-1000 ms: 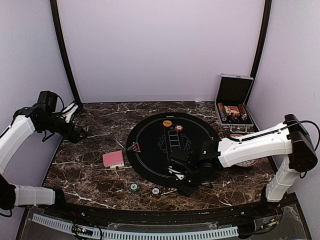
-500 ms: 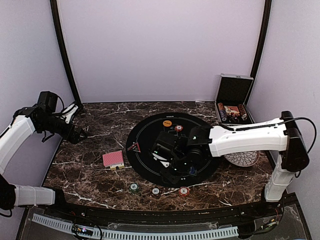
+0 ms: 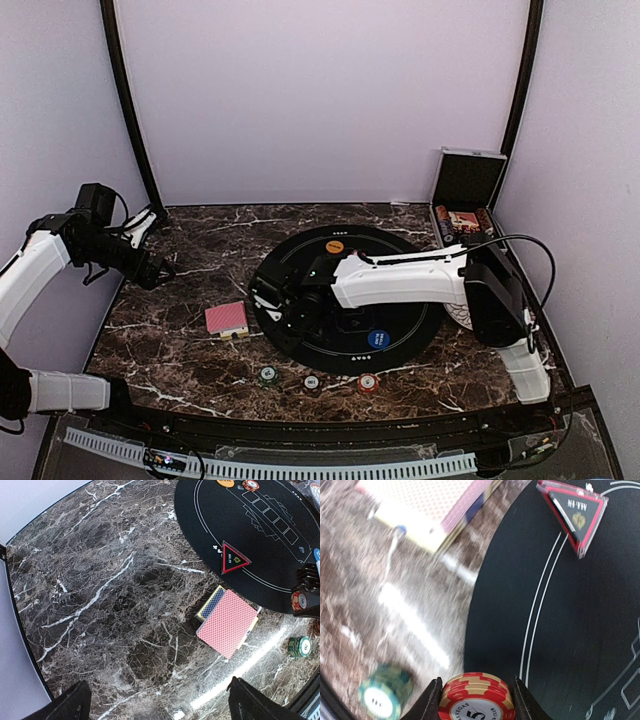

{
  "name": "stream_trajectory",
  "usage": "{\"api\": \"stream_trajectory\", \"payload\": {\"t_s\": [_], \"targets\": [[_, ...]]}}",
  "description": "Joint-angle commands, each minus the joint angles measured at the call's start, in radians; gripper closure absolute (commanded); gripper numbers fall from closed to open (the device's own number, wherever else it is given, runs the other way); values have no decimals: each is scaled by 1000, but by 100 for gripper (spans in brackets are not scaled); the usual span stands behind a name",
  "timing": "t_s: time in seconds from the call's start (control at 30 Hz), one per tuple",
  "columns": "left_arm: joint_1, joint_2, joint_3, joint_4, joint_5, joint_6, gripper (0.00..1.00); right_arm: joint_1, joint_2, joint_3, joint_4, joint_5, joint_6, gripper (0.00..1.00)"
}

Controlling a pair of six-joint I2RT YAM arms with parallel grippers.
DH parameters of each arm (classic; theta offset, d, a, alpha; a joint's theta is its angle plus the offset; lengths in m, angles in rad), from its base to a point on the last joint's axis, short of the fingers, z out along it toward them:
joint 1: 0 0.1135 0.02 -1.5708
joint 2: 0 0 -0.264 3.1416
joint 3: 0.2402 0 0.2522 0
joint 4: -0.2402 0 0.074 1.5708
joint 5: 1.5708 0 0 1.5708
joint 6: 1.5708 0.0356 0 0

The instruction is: Distribute texas hold em gaming equipment

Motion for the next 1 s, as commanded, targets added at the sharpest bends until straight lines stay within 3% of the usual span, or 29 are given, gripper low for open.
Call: {"api": "stream_trajectory", "payload": {"t_s": [0.0,0.37,0.43,0.6,0.97], "targets": [[0,-17,28,-28,27,8,1,-37,67,113,40,-18,-15,72],[0,-13,19,-27,43,2,1,-73,212,251,28,-28,-20,69],[1,-14,17,-29,47,0,1,-78,213,236,37,-24,-18,65],[1,-8,19,-31,54,0,1,-84,215,219,44,-27,-19,45],[1,1,31,-48,54,1,1,-84,1,108,51,38,-2,40]]}}
